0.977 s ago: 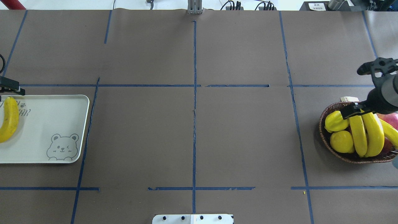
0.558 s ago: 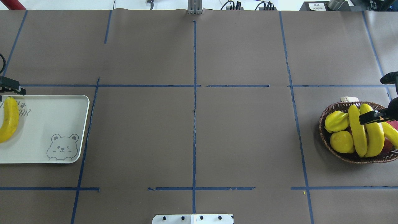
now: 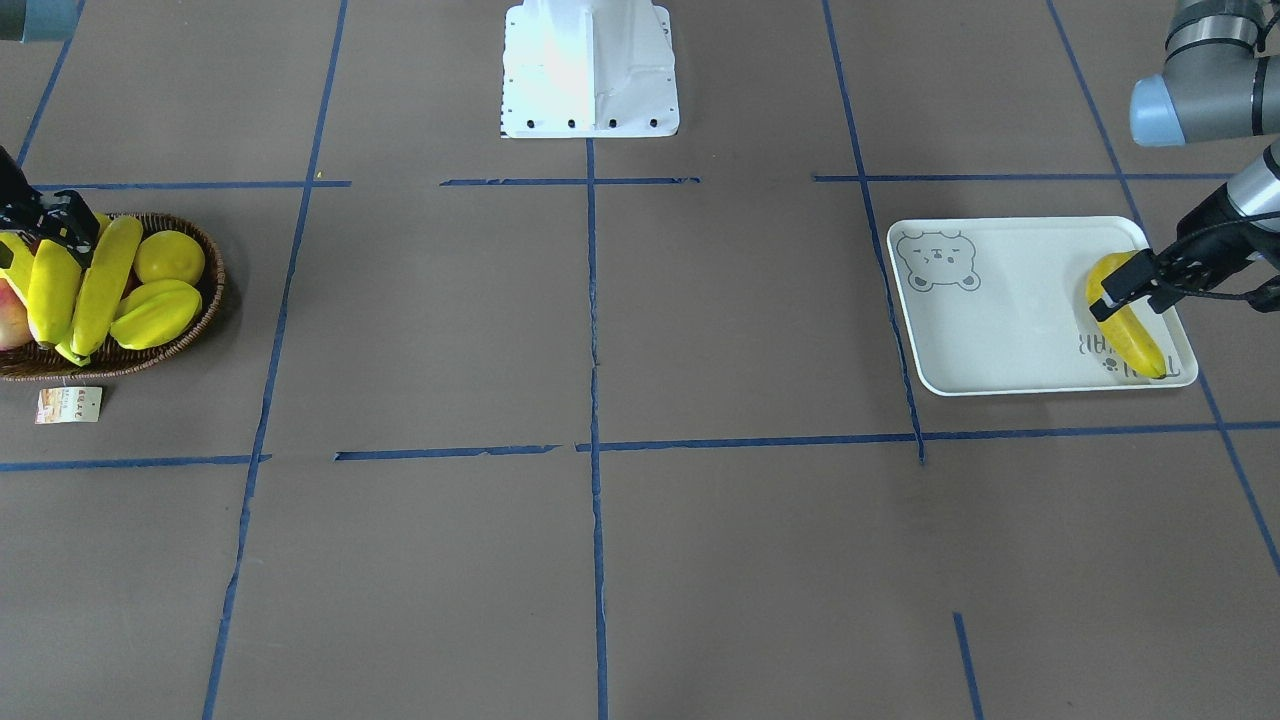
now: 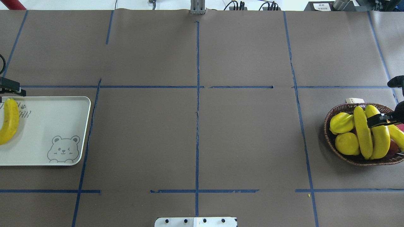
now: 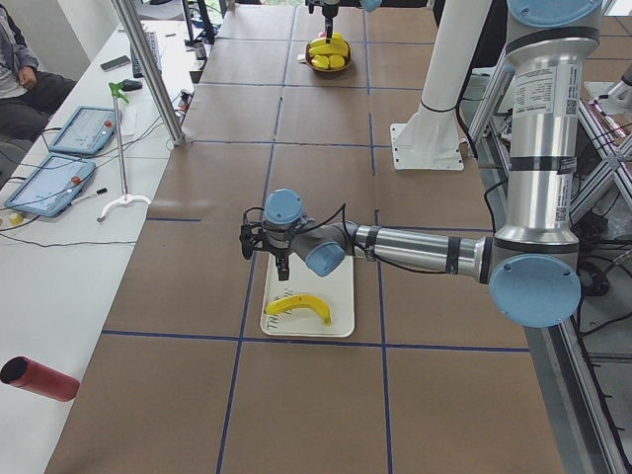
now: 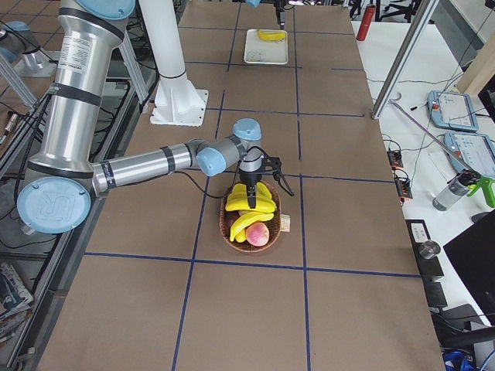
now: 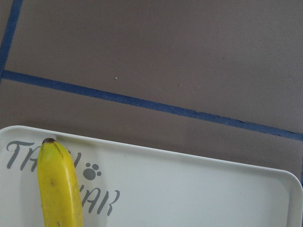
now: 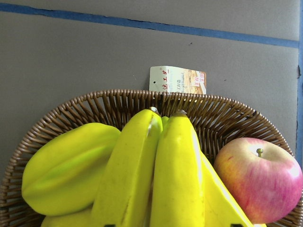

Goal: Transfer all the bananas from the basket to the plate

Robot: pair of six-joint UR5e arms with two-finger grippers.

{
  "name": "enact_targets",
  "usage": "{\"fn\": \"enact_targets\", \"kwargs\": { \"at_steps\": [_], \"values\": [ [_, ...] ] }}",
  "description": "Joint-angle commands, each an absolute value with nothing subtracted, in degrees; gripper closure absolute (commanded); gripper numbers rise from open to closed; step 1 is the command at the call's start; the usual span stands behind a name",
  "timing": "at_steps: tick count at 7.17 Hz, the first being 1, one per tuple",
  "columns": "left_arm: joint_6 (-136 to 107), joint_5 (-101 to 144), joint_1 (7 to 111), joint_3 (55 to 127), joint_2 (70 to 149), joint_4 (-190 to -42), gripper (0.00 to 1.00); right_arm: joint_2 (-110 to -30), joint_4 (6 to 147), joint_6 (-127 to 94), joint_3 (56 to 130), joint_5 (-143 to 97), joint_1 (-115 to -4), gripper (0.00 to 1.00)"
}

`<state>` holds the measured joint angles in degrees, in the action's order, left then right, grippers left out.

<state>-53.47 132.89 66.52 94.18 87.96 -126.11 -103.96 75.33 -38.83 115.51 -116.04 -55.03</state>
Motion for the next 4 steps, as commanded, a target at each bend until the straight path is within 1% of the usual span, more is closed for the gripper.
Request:
{"fn": "enact_targets", "kwargs": {
  "at_steps": [1,4],
  "values": [
    [-53.52,132.89,66.53,94.31,87.89,-126.12,0.0,-104.24,75.85,-38.41,115.23,-116.37,-54.93,0.23],
    [-53.53,132.89,66.53,94.31,87.98,-126.12,0.0,-104.94,75.85,-38.32,114.44,-116.19,-53.53,0.28]
  ]
}}
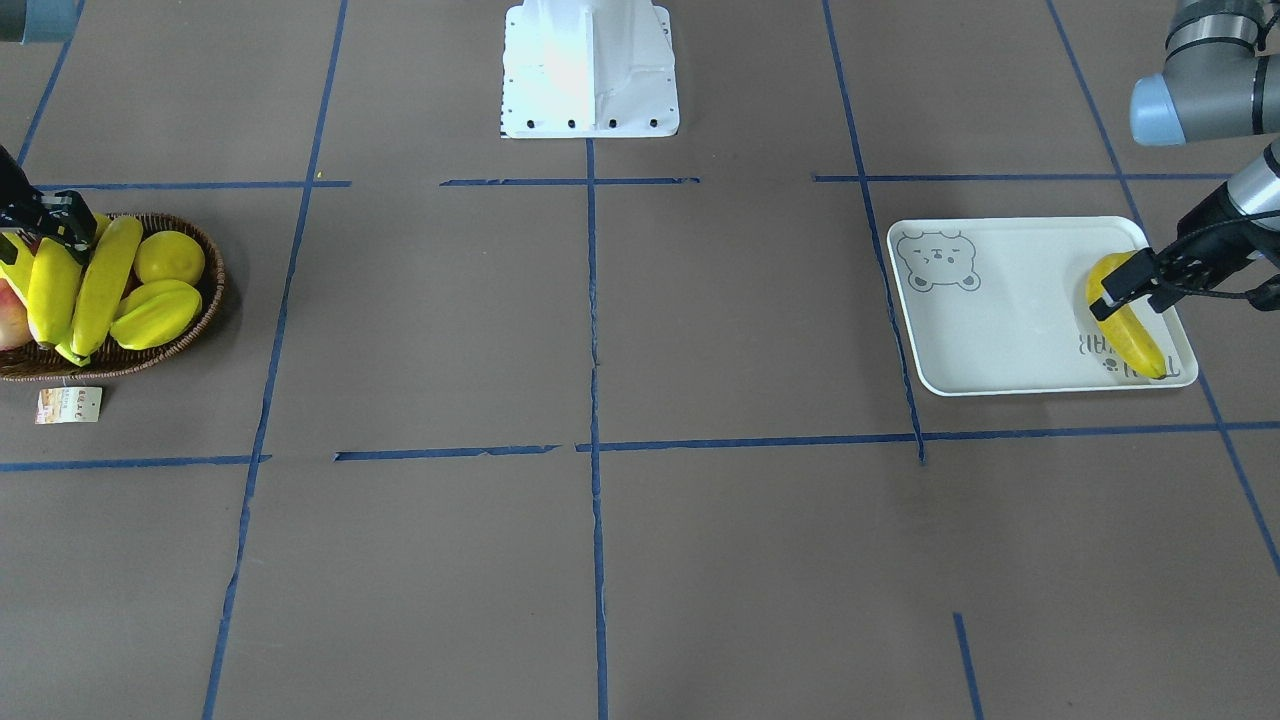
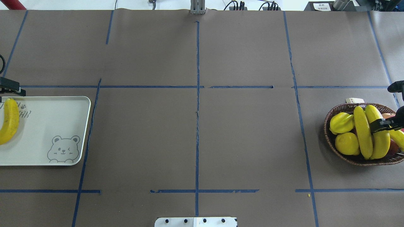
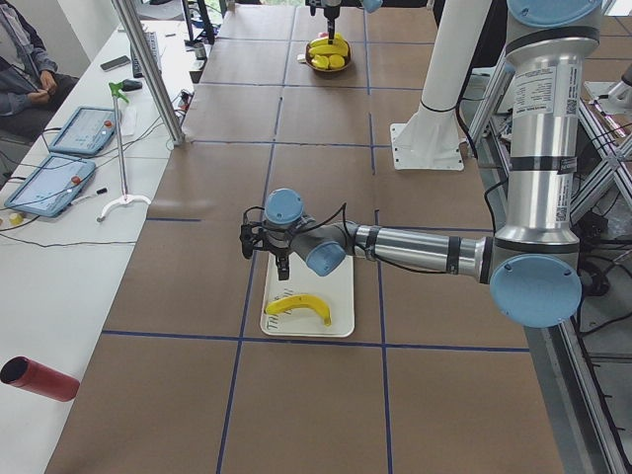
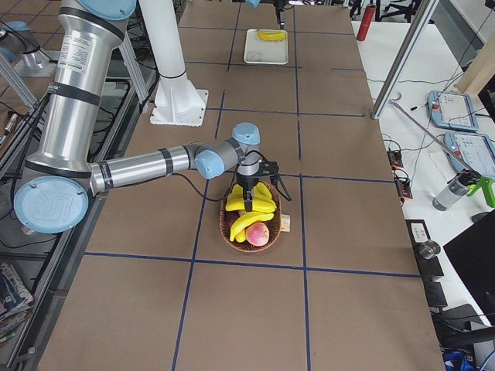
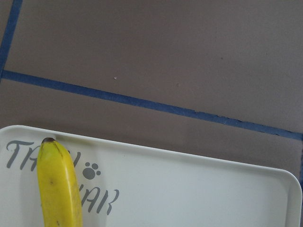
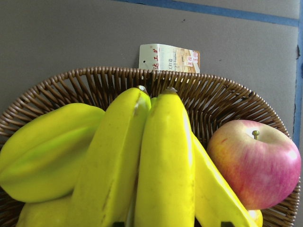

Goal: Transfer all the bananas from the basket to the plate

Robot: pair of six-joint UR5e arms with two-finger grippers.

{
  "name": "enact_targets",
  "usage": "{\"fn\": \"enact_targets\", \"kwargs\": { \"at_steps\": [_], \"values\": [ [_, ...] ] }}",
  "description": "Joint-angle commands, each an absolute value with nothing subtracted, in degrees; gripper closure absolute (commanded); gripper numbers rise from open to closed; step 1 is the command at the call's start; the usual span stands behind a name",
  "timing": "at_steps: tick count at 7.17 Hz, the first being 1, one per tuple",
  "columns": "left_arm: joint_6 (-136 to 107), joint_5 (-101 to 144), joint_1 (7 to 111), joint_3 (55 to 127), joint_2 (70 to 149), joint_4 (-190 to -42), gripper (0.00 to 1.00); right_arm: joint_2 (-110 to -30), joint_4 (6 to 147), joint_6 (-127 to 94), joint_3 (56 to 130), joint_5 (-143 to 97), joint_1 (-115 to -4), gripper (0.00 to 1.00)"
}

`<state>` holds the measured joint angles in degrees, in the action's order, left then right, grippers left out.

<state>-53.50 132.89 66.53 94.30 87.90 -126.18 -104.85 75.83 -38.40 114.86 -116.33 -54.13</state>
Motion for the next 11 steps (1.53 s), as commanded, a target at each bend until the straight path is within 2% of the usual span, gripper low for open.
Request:
{"fn": "enact_targets", "kwargs": {
  "at_steps": [1,3,4,6,8,11],
  "values": [
    [-53.44,132.89,66.53,94.31,87.98,-126.21,0.0,-104.94,75.85,-38.32,114.43,-116.28,-53.35,0.38],
    [-53.53,132.89,66.53,94.22,87.98,-126.21,0.0,-105.2,75.68,-38.23,114.43,-116.1,-53.17,0.75],
    [-53.44,132.89,66.53,94.22,87.98,-126.21,0.0,-105.21,75.59,-37.71,114.43,-116.02,-53.17,0.9],
    [-53.44,132.89,66.53,94.31,87.98,-126.12,0.0,-105.81,75.76,-35.96,115.92,-116.02,-53.61,0.97],
    [-53.52,132.89,66.45,94.22,87.98,-126.12,0.0,-108.53,78.9,-33.24,121.79,-116.28,-54.57,0.98],
    [-54.05,133.07,66.45,94.66,88.15,-126.39,0.0,-102.69,96.01,-24.97,130.41,-119.16,-61.43,0.98]
  ]
}}
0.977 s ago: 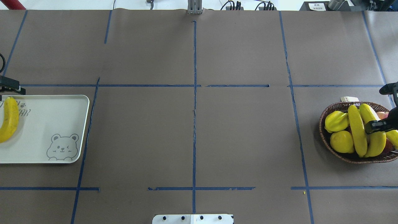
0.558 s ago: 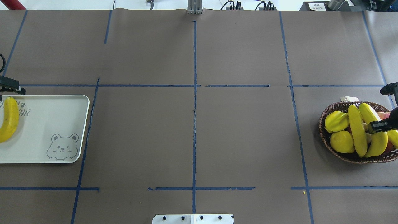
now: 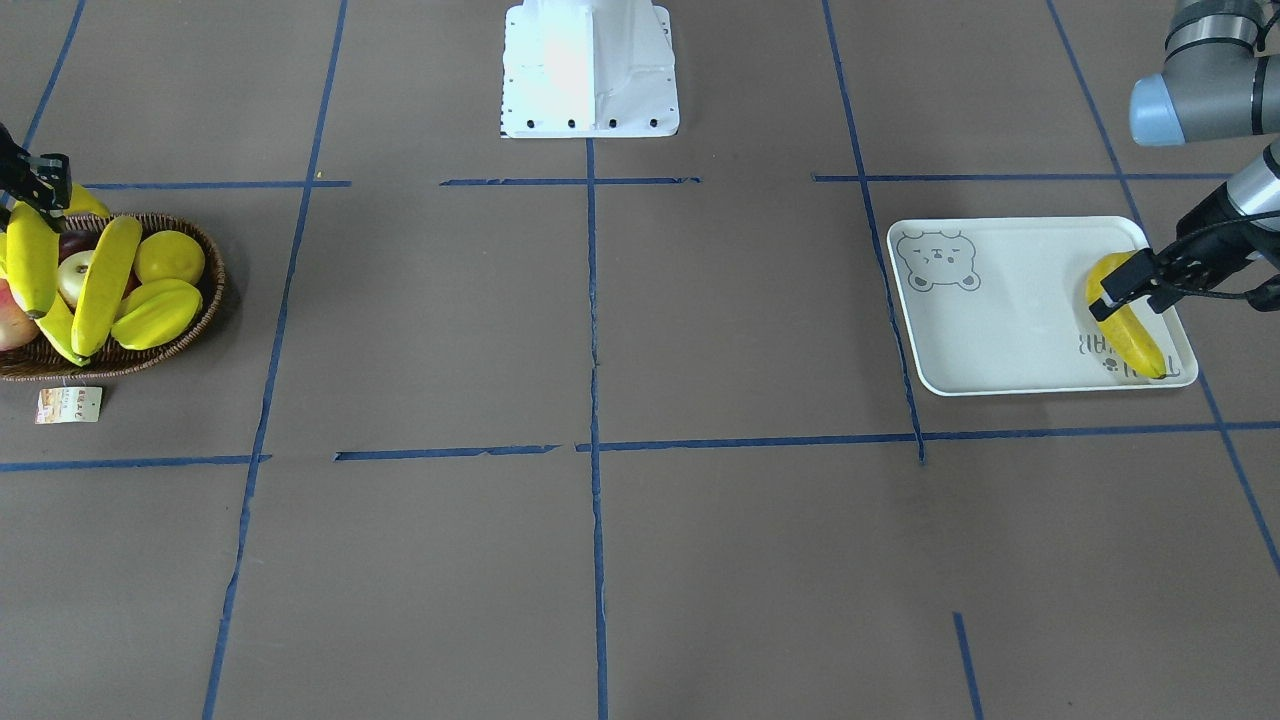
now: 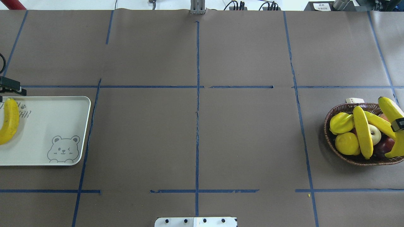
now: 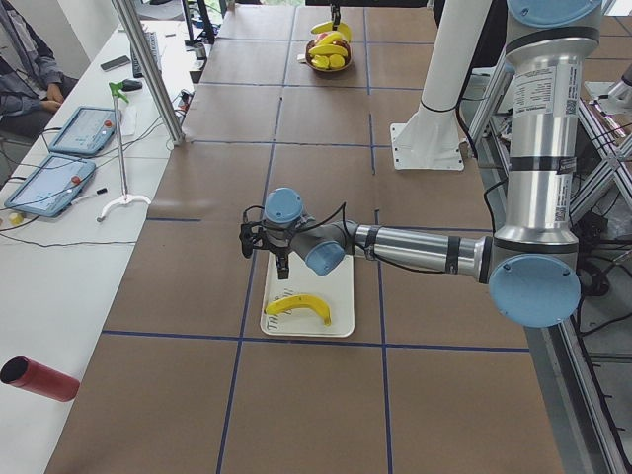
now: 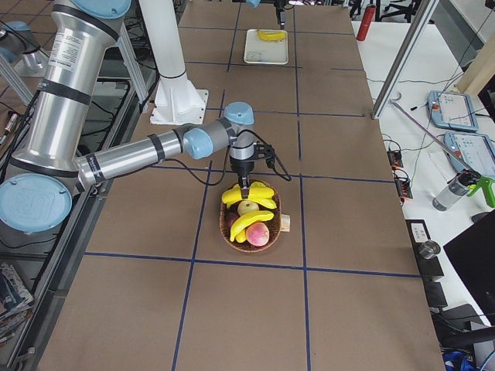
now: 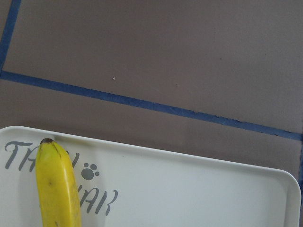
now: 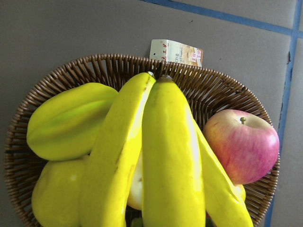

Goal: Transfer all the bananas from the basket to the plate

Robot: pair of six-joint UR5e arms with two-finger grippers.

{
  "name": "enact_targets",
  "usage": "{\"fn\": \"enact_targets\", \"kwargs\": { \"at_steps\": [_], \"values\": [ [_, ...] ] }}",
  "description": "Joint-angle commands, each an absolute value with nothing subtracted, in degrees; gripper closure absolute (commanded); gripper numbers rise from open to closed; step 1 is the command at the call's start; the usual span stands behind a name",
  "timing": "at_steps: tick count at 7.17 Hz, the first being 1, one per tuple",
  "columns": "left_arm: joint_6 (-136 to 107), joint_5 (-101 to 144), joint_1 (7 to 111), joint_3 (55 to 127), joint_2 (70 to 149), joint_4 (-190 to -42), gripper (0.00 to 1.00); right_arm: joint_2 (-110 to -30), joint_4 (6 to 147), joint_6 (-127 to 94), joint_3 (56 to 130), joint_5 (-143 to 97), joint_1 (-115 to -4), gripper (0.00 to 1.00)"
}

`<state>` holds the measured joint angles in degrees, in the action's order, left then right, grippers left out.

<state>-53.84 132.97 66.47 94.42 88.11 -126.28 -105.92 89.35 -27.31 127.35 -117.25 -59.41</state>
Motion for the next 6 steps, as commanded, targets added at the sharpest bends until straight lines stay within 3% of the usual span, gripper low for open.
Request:
{"fn": "enact_targets", "kwargs": {
  "at_steps": [1,4,6],
  "values": [
    [-54.31,134.63,66.45,94.83,88.5,-126.47,0.0,-97.44,98.24,-25.14,129.65,-122.57,-61.35,0.97],
    [-69.72,134.91,65.57,95.45,96.64,-126.56,0.0,-86.44,97.65,-27.93,122.55,-127.96,-61.0,0.95],
    [-81.94,134.39,58.4,95.54,104.2,-126.56,0.0,-78.79,97.47,-35.9,120.07,-127.88,-55.06,0.93]
  ]
}}
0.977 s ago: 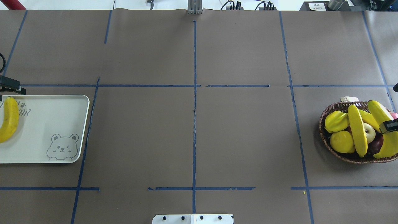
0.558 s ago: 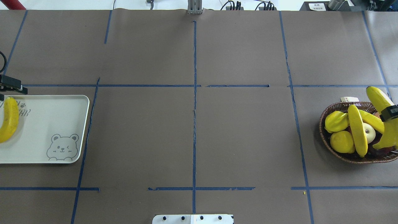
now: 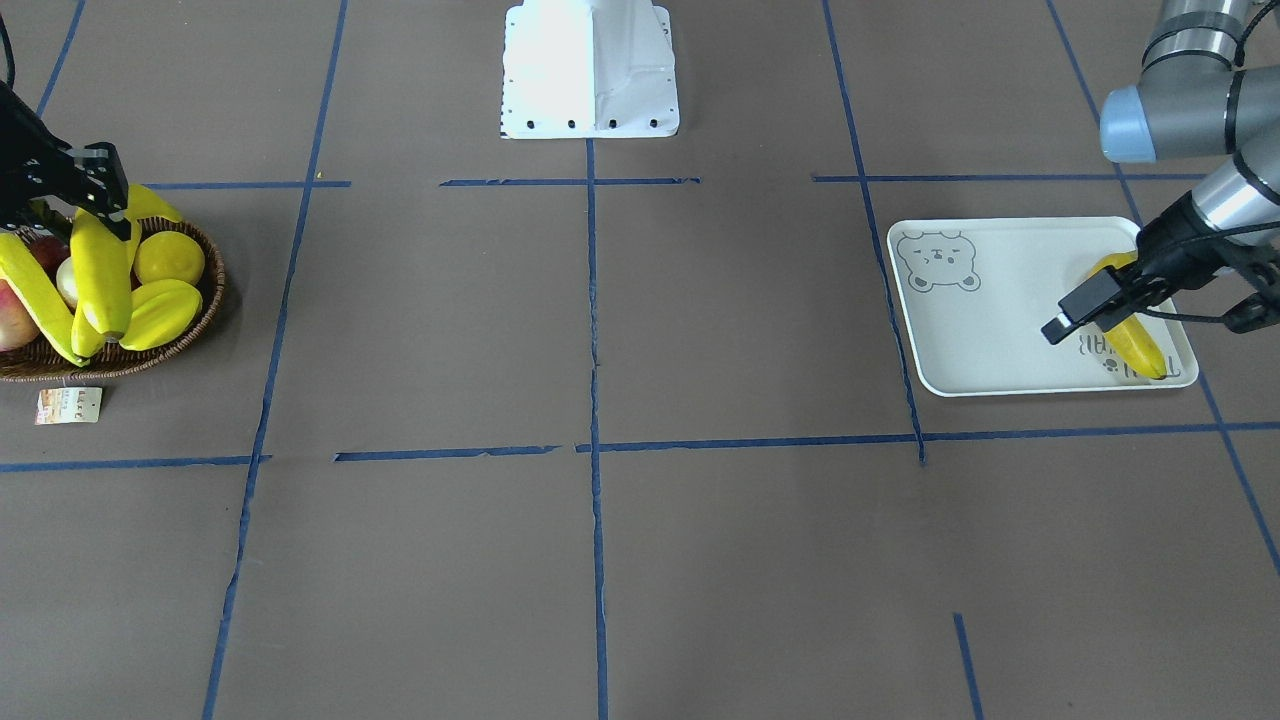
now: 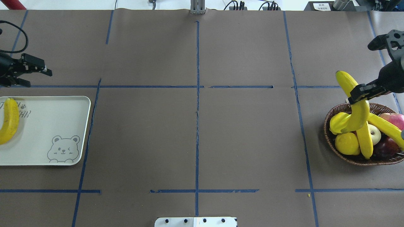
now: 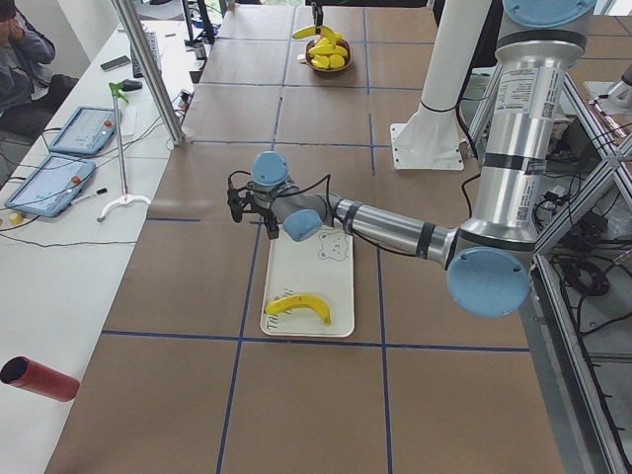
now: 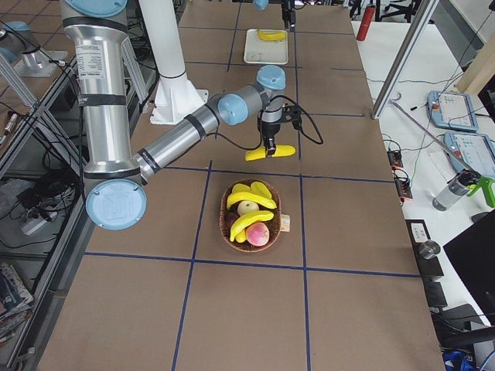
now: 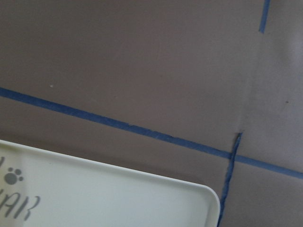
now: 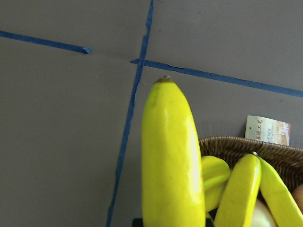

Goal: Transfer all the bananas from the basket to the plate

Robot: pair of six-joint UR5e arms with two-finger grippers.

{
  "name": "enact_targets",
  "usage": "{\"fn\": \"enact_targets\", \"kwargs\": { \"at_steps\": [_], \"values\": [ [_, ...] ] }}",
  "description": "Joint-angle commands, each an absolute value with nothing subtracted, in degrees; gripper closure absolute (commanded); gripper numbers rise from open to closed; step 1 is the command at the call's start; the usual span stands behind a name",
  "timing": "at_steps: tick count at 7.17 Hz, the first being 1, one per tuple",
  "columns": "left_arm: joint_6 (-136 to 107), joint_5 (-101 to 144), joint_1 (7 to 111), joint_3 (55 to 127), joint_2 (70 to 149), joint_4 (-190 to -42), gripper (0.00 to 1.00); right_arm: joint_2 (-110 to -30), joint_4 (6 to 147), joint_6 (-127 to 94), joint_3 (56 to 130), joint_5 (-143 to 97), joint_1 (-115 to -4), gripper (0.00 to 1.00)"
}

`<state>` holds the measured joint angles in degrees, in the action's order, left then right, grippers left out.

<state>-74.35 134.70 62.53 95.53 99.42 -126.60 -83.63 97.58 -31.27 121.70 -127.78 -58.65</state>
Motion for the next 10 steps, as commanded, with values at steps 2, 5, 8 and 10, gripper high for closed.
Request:
{"fn": "enact_targets", "kwargs": {
  "at_steps": [2,5,8,10],
  "values": [
    [-90.41,134.3,56.7,95.36,110.63,-126.56,0.0,-66.5,96.6,-47.5,114.55,-127.27,-49.25,0.93],
    [-101.03,125.37,48.28,94.92,119.15,-126.56,0.0,-62.85,71.8,-64.19,105.49,-124.74,-42.13,0.94],
    [-109.75,115.52,40.63,94.66,125.58,-126.56,0.0,-56.7,61.83,-75.64,99.95,-114.19,-34.39,0.95],
    [-111.53,110.76,37.62,94.22,127.35,-126.47,0.0,-55.99,58.8,-76.46,98.35,-111.54,-32.52,0.94]
  ]
}}
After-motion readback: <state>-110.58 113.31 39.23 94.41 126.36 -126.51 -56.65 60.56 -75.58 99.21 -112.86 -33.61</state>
